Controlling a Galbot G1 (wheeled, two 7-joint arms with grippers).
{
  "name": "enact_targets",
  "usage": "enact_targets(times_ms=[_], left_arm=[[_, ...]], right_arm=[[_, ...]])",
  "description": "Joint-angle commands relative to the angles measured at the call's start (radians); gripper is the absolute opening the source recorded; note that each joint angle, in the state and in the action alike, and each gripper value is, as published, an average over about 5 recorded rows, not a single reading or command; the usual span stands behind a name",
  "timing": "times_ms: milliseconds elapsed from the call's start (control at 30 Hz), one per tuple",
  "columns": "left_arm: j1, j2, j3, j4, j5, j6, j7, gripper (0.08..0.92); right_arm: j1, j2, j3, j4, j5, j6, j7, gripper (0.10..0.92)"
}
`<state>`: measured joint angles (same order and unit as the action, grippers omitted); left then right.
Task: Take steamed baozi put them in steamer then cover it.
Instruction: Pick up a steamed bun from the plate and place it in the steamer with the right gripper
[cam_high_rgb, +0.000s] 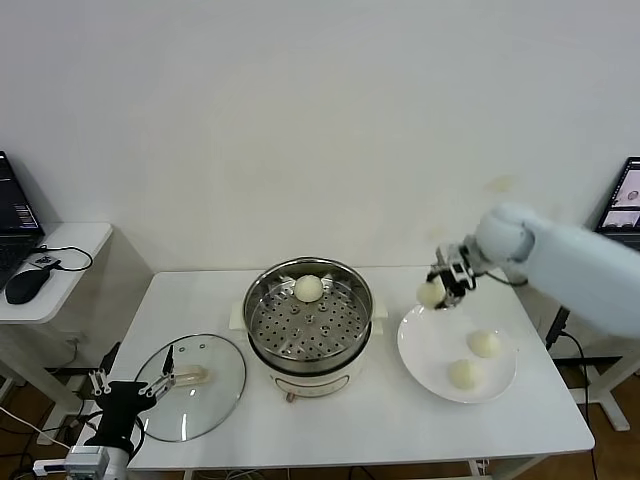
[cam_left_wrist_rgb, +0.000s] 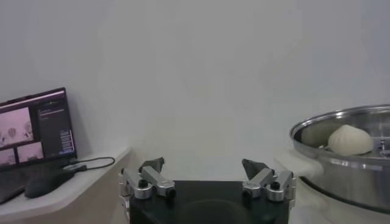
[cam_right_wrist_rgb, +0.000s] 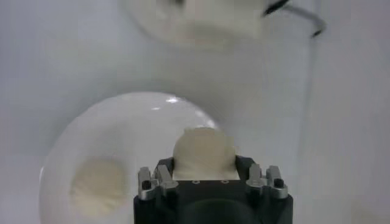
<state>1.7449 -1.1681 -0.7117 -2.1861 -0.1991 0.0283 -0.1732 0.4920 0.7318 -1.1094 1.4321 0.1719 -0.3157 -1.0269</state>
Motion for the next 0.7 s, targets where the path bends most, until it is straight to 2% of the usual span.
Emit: enact_targets(times_ms=[33,200,400,700], left_arm=[[-0.002,0.003,-0.002,-0.005,-0.002,0.001,0.000,0.823],[-0.005,0.003,-0.003,-0.012,-0.003,0.001,0.000,0.823],[-0.006,0.000,-0.011,-0.015,-0.006,0.001,-0.001,0.823],[-0.006,-0.013,-0.019,-0.022,-0.009,-0.001,-0.001,0.823]], right_arm=[[0.275,0.154,-0.156,0.104,0.315,-0.117,0.085,0.636],[0.207,0.315,-0.145,0.048,0.388,-0.177,0.148,0.641],[0.115,0.483,-0.142,-0.022,0.408,-0.242,0.211,0.645],[0.016,0.613,-0.140,-0.134,0.389,-0.267,0.272,0.645]])
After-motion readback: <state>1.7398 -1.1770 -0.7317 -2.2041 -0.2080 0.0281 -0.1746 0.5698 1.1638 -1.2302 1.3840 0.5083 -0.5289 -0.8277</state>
